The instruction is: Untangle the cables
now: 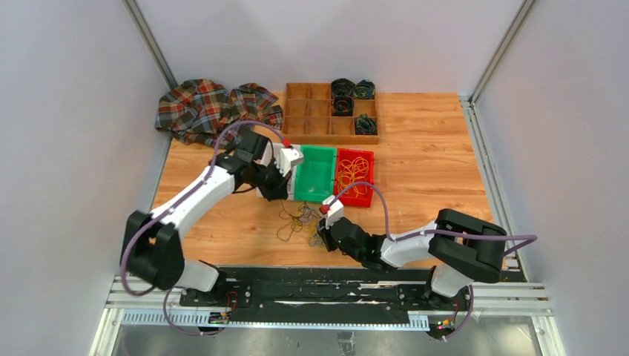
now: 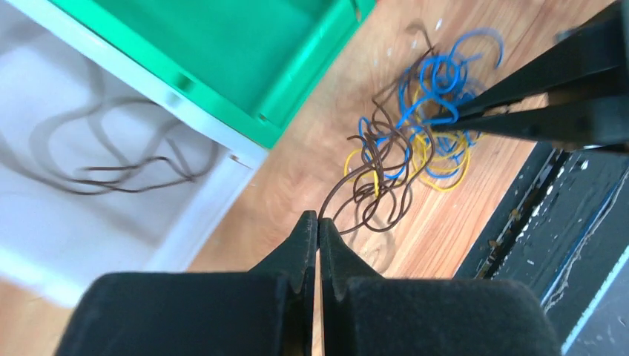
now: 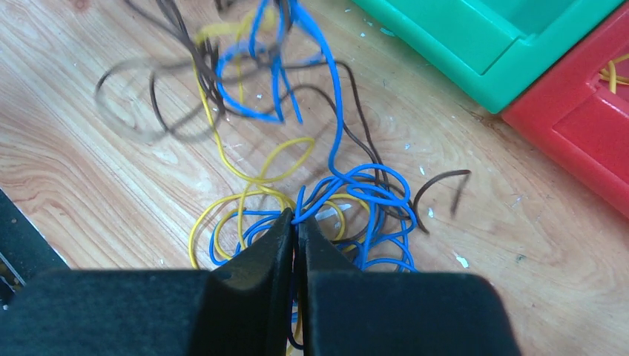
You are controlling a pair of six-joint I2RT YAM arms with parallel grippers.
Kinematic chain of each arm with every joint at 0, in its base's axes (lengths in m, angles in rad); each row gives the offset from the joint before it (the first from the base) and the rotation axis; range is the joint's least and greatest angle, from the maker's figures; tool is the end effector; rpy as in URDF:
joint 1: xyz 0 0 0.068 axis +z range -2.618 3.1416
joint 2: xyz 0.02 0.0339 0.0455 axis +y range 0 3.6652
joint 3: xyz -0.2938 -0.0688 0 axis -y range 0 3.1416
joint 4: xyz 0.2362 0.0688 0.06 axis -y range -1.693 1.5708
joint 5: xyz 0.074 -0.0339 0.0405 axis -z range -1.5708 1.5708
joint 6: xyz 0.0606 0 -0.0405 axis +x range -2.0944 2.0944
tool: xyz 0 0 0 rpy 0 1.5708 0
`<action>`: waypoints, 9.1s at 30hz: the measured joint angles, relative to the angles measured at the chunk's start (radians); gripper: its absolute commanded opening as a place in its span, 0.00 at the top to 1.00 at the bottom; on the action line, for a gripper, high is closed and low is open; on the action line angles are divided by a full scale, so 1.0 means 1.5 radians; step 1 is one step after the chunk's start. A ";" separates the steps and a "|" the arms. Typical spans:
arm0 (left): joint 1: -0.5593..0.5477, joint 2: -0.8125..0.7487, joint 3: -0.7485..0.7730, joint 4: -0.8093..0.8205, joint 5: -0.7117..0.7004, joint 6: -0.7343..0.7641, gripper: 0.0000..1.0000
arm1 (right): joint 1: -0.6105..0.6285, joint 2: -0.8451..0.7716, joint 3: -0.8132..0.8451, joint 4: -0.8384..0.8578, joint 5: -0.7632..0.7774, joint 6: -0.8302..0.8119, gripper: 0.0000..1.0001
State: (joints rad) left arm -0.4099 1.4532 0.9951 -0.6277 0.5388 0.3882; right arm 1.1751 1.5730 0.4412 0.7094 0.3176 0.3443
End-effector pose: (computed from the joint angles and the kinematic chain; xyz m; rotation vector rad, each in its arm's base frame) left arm 0.2469 -0.1412 0.2431 1.1631 2.3054 -0.7182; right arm 0.1313 0.2652 0.1651 -0.6245 1.9350 0.6662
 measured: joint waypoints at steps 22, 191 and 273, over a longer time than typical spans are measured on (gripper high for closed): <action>0.000 -0.287 0.240 -0.163 -0.091 -0.046 1.00 | 0.000 -0.083 0.009 -0.092 0.000 -0.004 0.76; -0.003 -0.235 0.409 0.305 -0.241 0.082 0.99 | 0.034 -0.177 0.140 -0.183 -0.028 -0.069 0.39; -0.007 -0.098 0.584 0.482 -0.203 0.141 0.99 | 0.034 -0.225 0.106 -0.291 0.064 -0.029 0.41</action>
State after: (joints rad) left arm -0.4198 1.3056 1.8709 0.0956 0.2344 0.5995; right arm 1.2259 1.2358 0.6006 0.2733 0.4129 0.3004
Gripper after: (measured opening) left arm 0.012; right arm 0.591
